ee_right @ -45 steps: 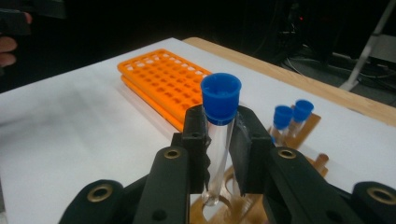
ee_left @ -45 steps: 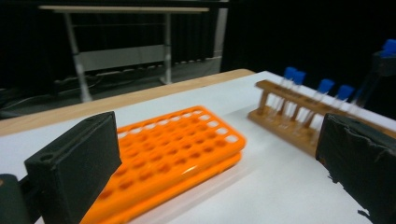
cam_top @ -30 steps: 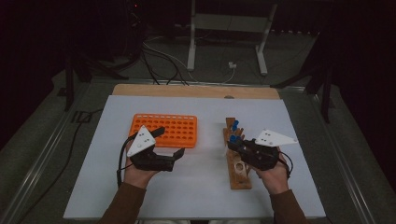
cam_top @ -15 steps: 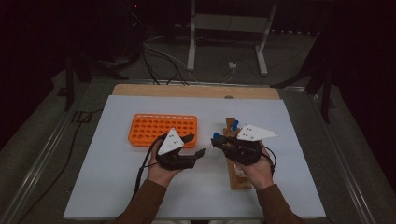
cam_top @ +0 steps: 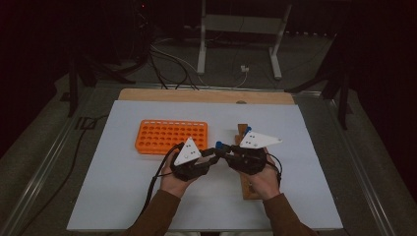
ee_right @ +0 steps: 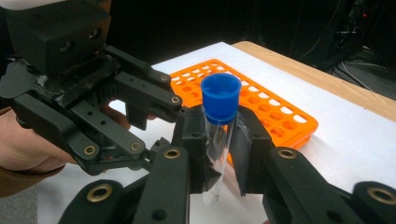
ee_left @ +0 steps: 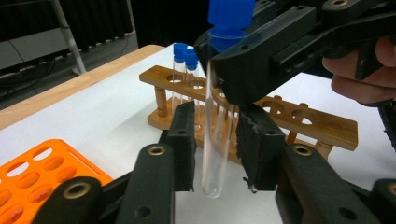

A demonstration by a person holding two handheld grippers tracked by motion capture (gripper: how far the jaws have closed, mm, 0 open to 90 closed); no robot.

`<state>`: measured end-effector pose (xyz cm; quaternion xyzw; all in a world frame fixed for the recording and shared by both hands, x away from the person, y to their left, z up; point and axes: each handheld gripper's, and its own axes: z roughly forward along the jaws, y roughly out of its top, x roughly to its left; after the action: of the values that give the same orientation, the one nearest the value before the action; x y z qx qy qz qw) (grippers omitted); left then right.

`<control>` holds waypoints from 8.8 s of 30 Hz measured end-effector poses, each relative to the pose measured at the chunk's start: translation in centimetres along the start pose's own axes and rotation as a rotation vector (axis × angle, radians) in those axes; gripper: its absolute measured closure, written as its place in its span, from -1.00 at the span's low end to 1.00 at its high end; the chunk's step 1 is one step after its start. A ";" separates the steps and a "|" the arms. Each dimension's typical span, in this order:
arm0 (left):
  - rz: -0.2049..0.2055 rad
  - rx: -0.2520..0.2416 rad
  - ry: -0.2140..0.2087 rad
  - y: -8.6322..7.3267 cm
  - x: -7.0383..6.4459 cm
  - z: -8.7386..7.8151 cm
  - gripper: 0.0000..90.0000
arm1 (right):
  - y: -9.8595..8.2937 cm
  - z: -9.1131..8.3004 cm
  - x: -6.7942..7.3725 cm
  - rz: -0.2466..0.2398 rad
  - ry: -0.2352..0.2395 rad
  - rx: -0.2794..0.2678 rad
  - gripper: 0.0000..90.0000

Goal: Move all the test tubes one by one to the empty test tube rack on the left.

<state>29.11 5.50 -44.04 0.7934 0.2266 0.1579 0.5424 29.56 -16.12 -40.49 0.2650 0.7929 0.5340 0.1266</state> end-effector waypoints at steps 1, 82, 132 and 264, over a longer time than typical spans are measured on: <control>0.000 0.000 0.000 0.0 0.0 0.0 0.65 | 0.0 0.0 0.0 0.000 0.000 0.000 0.70; -0.110 0.130 0.203 -5.3 6.7 4.2 0.74 | -4.2 -6.6 -2.7 0.091 -0.202 -0.065 -0.87; -0.274 -0.009 0.285 -4.6 6.0 -6.4 -0.99 | -7.5 -4.7 -4.3 0.106 -0.249 0.109 -0.05; -0.070 0.007 0.034 -0.8 0.6 -0.6 0.68 | 0.2 1.5 1.0 0.027 -0.054 0.026 0.70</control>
<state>29.19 6.54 -44.61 0.7842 0.2639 0.1513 0.5408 29.54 -14.39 -40.80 0.2914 0.7925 0.5179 0.1372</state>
